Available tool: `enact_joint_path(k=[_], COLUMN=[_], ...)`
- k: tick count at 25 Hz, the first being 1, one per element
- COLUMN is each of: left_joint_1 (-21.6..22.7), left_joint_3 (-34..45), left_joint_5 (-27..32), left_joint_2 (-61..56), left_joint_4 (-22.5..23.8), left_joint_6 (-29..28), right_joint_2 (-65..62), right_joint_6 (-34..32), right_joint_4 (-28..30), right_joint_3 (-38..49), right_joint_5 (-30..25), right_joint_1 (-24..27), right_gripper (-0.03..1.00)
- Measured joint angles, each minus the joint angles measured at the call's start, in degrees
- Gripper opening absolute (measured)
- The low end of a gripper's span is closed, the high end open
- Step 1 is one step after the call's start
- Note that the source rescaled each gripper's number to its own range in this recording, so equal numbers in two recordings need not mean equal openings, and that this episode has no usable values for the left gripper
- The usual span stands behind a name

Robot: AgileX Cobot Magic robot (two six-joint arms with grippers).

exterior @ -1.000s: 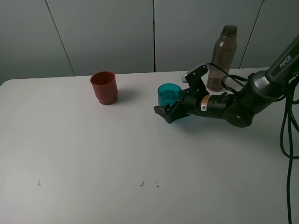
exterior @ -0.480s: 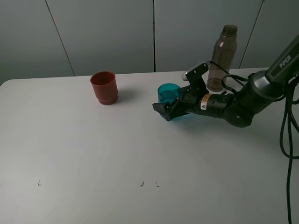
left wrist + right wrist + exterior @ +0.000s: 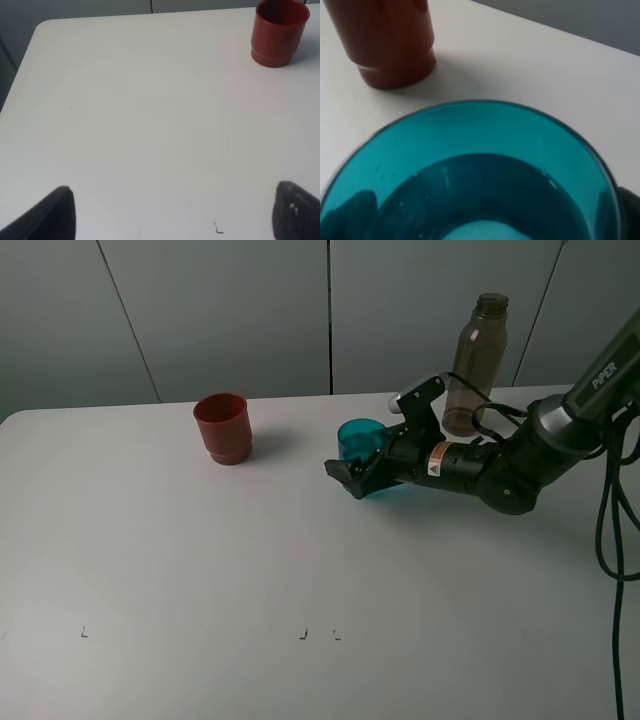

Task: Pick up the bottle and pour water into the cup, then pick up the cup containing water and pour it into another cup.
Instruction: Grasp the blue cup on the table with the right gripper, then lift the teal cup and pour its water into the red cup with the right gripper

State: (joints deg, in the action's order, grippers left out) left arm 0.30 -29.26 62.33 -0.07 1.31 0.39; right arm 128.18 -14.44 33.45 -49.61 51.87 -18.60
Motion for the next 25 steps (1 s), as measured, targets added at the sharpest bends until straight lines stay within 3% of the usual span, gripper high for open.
enact_joint_path(k=[2,3,4,25], left_joint_1=[0.00,0.00,0.00,0.00], left_joint_3=[0.00,0.00,0.00,0.00], left_joint_5=[0.00,0.00,0.00,0.00], left_joint_2=[0.00,0.00,0.00,0.00], left_joint_4=[0.00,0.00,0.00,0.00], left_joint_6=[0.00,0.00,-0.39,0.00], right_joint_2=[0.00,0.00,0.00,0.00], right_joint_6=[0.00,0.00,0.00,-0.09], right_joint_4=[0.00,0.00,0.00,0.00], right_joint_3=[0.00,0.00,0.00,0.00], right_joint_5=[0.00,0.00,0.00,0.00], right_joint_1=[0.00,0.00,-0.04,-0.14], right_gripper=[0.63,0.37,0.04,0.04])
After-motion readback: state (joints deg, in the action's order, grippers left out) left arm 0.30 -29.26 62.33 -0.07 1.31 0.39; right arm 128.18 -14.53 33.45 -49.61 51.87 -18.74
